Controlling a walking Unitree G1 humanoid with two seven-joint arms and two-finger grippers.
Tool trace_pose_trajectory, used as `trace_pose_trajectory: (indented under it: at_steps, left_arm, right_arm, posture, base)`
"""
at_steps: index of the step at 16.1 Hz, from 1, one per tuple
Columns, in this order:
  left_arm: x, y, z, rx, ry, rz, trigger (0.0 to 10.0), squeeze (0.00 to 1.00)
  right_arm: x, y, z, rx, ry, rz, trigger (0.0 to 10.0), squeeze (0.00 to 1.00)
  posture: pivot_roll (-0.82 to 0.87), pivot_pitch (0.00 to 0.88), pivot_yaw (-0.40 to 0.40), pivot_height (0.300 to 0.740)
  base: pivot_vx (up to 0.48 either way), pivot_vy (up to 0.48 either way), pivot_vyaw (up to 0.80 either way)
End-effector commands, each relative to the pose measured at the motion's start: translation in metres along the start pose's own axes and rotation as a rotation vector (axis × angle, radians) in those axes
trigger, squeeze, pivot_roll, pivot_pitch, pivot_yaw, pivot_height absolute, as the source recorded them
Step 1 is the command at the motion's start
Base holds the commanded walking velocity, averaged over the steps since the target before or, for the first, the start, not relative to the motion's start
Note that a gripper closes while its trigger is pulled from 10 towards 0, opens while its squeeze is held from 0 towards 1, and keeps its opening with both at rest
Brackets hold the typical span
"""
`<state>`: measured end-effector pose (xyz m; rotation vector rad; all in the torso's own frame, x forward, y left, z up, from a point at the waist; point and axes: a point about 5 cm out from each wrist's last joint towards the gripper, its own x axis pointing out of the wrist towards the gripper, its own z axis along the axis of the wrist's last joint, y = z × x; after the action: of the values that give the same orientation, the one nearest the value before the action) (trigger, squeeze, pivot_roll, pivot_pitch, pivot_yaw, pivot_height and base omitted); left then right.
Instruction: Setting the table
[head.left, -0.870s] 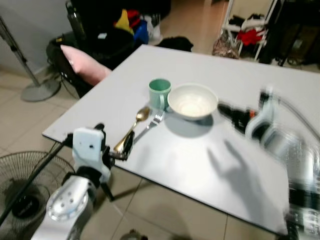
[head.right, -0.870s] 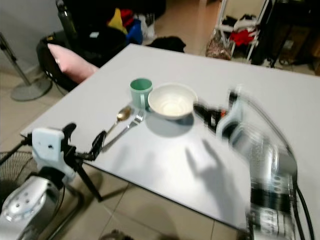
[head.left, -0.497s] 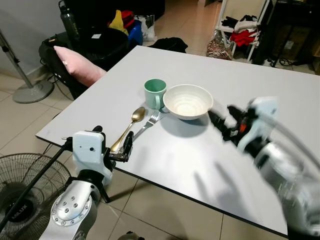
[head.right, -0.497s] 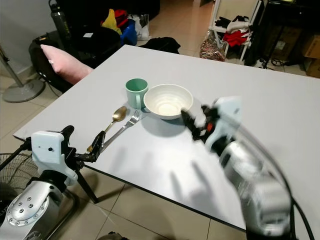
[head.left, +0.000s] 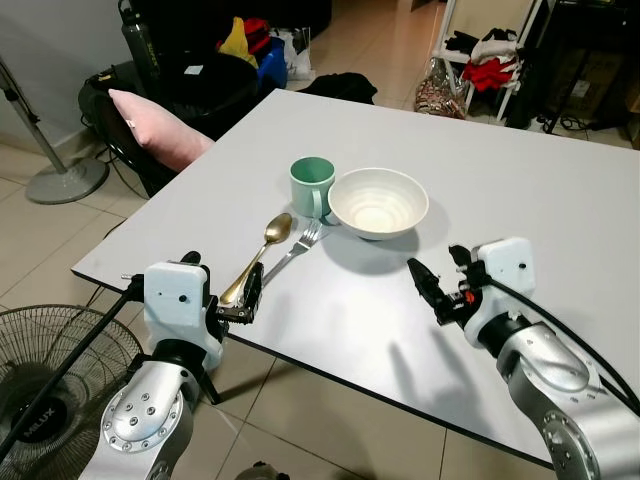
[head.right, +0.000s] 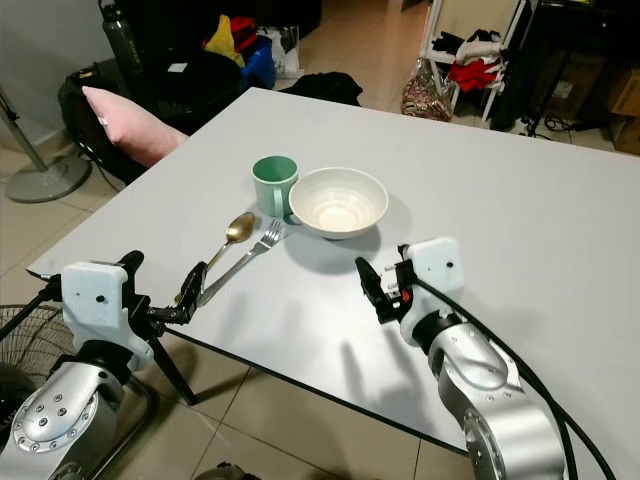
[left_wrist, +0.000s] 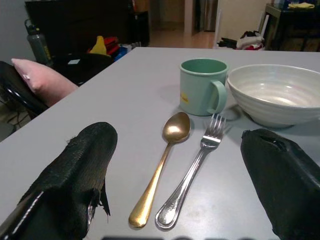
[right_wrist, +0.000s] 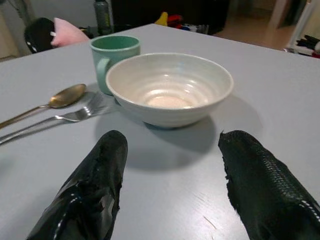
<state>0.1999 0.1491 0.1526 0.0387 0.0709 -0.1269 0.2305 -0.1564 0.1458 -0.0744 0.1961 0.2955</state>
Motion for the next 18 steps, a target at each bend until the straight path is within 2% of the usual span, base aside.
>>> trace_pose_trajectory:
  at_steps: [1, 10, 15, 16, 17, 18]
  left_arm:
    - [-0.0008, 0.0003, 0.0013, 0.009, -0.003, -0.001, 10.0, 0.00]
    - [0.0026, -0.0011, -0.0002, 0.018, 0.003, -0.017, 10.0, 0.00]
    - [-0.0006, -0.0004, 0.0015, 0.035, -0.017, -0.010, 10.0, 0.00]
    - [-0.0006, -0.0005, 0.0023, 0.025, -0.018, -0.004, 10.0, 0.00]
    - [-0.0010, -0.0004, 0.0023, 0.026, -0.017, -0.003, 10.0, 0.00]
    - [-0.0012, -0.0005, 0.0022, 0.027, -0.016, -0.004, 10.0, 0.00]
  right_arm:
    - [-0.0031, 0.0012, -0.0028, 0.000, 0.002, -0.018, 10.0, 0.00]
    - [-0.0032, 0.0023, -0.0069, -0.001, 0.013, -0.035, 10.0, 0.00]
    - [-0.0040, 0.0056, -0.0088, 0.020, 0.011, -0.020, 10.0, 0.00]
    - [-0.0041, 0.0061, -0.0101, 0.035, 0.015, -0.012, 10.0, 0.13]
    - [-0.0044, 0.0065, -0.0113, 0.043, 0.019, -0.007, 10.0, 0.40]
    - [-0.0044, 0.0067, -0.0117, 0.045, 0.021, -0.006, 10.0, 0.40]
  posture:
    - [-0.02, 0.000, 0.058, 0.740]
    - [-0.03, 0.000, 0.067, 0.740]
    - [-0.03, 0.000, 0.068, 0.740]
    - [-0.03, 0.000, 0.069, 0.740]
    - [-0.03, 0.000, 0.069, 0.740]
    - [-0.03, 0.000, 0.069, 0.740]
  base:
    - [-0.285, 0.000, 0.00]
    - [-0.281, 0.000, 0.00]
    - [0.000, 0.000, 0.00]
    - [0.000, -0.322, 0.00]
    - [0.000, -0.412, 0.00]
    - [0.000, -0.412, 0.00]
